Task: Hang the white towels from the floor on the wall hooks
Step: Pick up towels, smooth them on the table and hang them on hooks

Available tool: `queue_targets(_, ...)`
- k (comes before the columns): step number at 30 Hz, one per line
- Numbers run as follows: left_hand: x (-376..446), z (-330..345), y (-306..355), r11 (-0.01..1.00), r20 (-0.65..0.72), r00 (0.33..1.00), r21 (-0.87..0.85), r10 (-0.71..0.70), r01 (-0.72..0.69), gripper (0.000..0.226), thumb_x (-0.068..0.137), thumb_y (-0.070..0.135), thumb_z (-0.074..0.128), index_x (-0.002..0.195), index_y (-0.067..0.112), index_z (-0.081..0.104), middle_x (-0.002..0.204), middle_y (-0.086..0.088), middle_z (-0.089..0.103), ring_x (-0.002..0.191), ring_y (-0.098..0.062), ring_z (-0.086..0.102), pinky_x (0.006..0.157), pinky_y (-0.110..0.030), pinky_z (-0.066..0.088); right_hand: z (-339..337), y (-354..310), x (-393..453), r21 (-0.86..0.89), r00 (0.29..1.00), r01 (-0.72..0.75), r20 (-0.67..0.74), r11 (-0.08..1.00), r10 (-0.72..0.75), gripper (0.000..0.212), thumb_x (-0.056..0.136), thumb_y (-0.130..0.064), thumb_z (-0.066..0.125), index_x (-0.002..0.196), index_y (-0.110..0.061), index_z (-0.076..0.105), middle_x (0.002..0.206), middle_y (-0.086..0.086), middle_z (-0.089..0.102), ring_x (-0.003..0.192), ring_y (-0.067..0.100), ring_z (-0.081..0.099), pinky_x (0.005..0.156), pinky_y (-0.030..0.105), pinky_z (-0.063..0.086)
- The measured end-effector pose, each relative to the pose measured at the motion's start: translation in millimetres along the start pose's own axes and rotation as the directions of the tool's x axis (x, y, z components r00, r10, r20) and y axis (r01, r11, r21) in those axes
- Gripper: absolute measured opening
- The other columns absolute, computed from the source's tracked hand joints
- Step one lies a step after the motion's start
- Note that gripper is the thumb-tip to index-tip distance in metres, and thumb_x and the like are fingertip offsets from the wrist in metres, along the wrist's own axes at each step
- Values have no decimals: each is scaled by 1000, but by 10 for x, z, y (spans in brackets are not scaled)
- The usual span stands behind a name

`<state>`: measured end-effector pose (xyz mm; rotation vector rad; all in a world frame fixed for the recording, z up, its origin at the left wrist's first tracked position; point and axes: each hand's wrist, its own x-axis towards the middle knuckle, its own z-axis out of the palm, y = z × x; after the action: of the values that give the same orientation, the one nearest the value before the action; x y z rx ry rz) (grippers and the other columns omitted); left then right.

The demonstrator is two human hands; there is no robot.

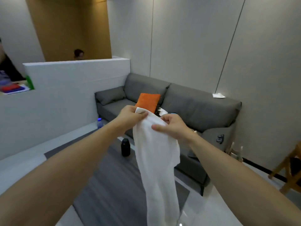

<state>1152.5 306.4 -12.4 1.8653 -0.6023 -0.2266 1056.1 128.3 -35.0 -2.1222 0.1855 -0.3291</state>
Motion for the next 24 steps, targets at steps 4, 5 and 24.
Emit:
queue_targets(4, 16, -394, -60, 999, -337, 940, 12, -43, 50, 12, 90, 30, 68, 79, 26, 71, 80, 6, 69, 75, -10, 61, 65, -24, 49, -83, 160, 415, -236, 981, 92, 187, 967, -48, 39, 69, -35, 83, 72, -1, 64, 69, 6, 59, 64, 19, 58, 58, 34, 43)
queue_targets(5, -24, -512, -84, 998, -390, 919, 12, -53, 63, 11, 91, 29, 68, 81, 25, 70, 80, 6, 68, 74, -9, 61, 64, -23, 48, -79, 194, 518, -254, 979, 101, 197, 962, -50, 38, 72, -31, 83, 68, 0, 61, 65, 5, 55, 61, 18, 54, 57, 32, 39)
queue_targets(24, 171, -3420, -1652, 806, -783, 602, 249, -160, 538, 7, 84, 24, 70, 78, 25, 74, 88, 0, 70, 88, -21, 62, 72, -28, 46, 2193, -928, 2983, -477, 959, 268, 218, 837, -182, 18, 73, -31, 78, 69, -21, 63, 78, 3, 66, 76, 25, 62, 62, 32, 49)
